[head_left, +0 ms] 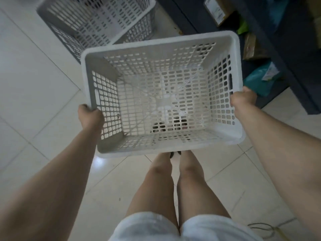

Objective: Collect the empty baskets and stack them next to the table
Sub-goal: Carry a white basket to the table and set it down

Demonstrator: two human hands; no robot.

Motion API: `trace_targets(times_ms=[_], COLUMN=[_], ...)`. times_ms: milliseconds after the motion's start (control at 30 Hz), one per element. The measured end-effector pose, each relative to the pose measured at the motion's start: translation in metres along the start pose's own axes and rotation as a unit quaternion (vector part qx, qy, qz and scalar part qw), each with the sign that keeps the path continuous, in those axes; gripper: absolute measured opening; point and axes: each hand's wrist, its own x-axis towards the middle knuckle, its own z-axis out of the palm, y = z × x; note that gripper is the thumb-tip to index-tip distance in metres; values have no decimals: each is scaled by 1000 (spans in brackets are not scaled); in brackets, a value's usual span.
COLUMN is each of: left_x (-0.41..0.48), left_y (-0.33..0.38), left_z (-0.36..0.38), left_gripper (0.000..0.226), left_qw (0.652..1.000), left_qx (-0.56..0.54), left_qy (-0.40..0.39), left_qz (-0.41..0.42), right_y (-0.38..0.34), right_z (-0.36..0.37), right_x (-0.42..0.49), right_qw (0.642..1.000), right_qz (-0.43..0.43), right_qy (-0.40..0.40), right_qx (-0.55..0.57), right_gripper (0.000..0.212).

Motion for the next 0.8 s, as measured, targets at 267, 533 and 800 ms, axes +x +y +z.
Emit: trace_targets(times_ms=[267, 533, 800], left_x=[-56, -115, -214], left_y=[44, 79, 102], left_z=[-65, -68, -41], left_gripper=[22, 23, 24], left_qw=[990, 958, 922], left_qx=[-56, -79, -17], left_qy=[-120, -244, -327], left_qz=[41, 131, 207], right_y=[27, 85, 205], right_z=[-107, -191, -276], right_x=[-62, -110, -147], right_qw=[997, 983, 951], right_qz=[30, 48, 86], right_qy=[10, 86, 154], right_qx=[73, 158, 254], right_gripper=[43, 44, 29])
